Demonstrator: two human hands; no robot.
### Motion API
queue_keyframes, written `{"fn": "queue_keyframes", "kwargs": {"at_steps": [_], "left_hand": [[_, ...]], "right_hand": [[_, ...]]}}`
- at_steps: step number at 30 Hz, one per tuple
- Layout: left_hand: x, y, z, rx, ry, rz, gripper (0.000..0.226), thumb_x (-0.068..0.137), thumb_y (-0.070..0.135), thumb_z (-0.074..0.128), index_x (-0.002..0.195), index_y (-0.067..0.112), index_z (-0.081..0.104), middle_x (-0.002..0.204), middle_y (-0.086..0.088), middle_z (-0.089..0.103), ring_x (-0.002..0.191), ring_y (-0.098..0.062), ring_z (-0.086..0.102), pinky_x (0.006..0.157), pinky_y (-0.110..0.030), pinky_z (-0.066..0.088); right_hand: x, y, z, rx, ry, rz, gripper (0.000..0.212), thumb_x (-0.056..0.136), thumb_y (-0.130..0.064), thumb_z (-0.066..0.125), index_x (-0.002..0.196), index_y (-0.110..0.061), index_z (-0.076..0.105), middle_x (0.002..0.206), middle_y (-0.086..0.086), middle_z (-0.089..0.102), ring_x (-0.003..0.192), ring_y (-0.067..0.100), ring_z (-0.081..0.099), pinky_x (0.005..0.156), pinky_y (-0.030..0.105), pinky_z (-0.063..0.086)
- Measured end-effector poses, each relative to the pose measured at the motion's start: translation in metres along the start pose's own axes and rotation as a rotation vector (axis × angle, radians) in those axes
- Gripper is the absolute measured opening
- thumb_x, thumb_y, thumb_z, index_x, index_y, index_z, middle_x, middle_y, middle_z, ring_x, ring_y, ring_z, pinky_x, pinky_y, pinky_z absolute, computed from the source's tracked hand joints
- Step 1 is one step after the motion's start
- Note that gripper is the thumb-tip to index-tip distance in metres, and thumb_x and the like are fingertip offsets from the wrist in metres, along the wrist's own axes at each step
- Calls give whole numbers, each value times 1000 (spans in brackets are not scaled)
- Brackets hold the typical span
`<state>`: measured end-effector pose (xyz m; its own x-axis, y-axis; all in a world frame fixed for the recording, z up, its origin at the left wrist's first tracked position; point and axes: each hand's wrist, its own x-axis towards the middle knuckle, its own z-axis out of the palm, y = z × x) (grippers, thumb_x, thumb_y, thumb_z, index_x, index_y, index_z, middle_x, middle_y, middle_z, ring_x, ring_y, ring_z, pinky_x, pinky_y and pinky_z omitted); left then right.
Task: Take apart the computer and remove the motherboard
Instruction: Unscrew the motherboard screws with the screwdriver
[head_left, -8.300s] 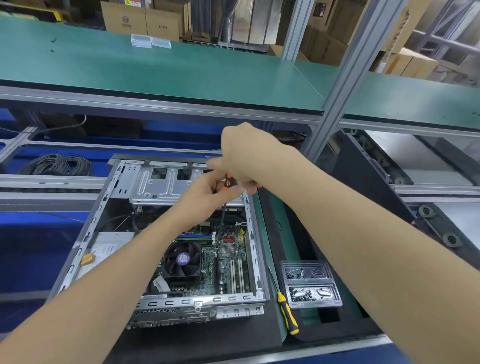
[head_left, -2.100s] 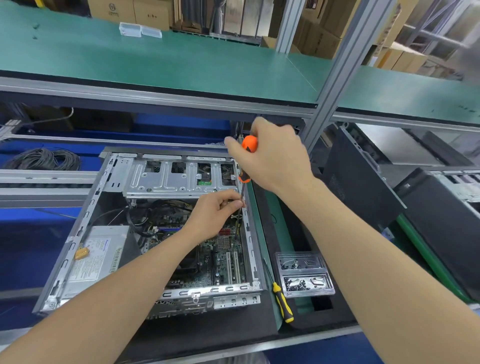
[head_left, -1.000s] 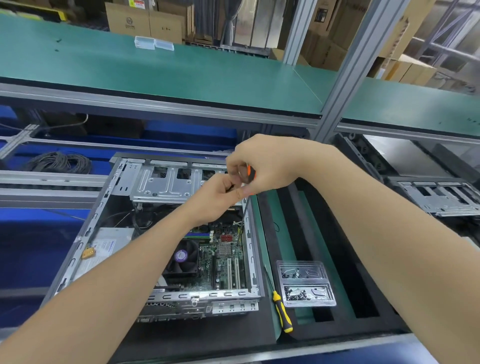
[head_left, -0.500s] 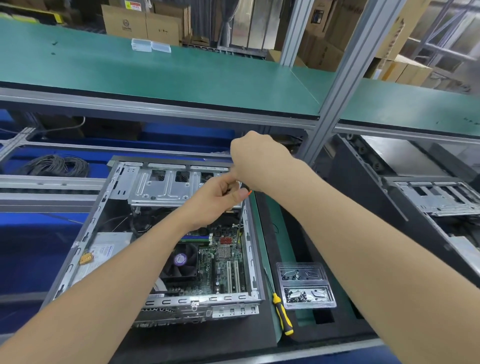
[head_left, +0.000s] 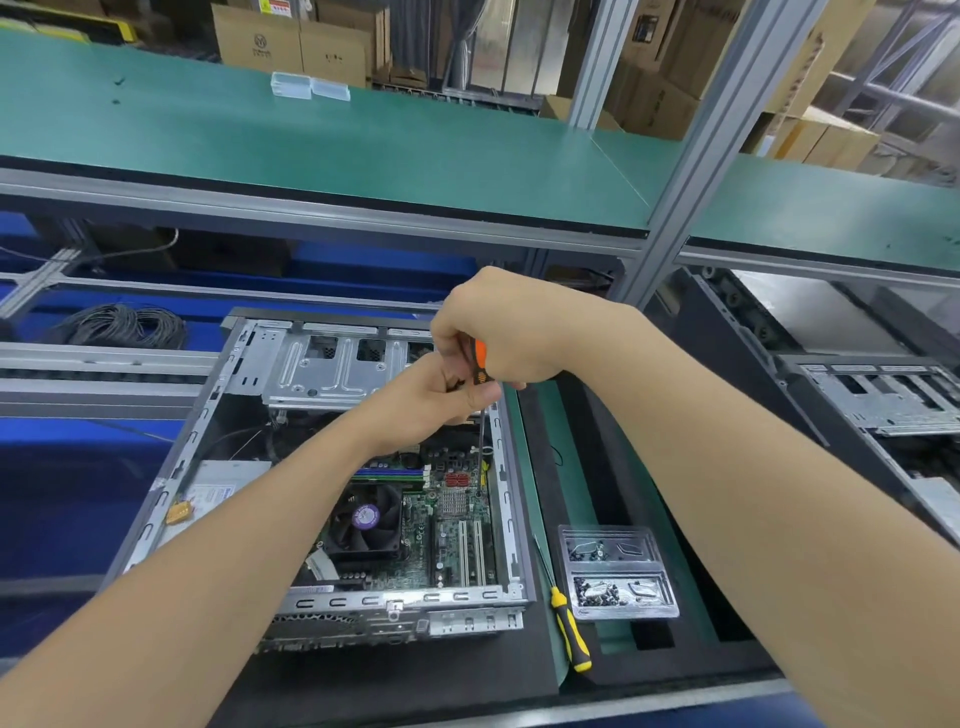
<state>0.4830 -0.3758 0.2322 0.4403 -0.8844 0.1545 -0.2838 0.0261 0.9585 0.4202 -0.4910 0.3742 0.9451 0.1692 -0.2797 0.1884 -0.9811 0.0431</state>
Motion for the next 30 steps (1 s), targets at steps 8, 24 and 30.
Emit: {"fn": "queue_keyframes", "kwargs": {"at_steps": [8,24,30], "left_hand": [[1,-2,9,6,71,20,24,105,26,59,93,44,70,58,18,38,52,-3,32,53,-17,31],[-2,-5,5,-128,33,-2,25,107,22,53,122,5,63,66,8,26,57,-15,19,55,-31,18],[-2,-1,4,-127,9,-48,51,104,25,51,121,-23,47,61,9,25,57,-16,18,55,-25,21]], "right_hand": [[-1,-15,2,-202,218,376,50,92,-69,56,93,-19,50,84,3,50,79,28,51,61,38,39],[0,-6,-11,-97,-62,62,24,82,-3,64,77,-27,65,82,-2,72,82,19,67,64,31,53],[4,-5,-7,-93,-57,51,24,79,3,60,80,-20,68,75,0,71,80,22,70,63,31,55]]}}
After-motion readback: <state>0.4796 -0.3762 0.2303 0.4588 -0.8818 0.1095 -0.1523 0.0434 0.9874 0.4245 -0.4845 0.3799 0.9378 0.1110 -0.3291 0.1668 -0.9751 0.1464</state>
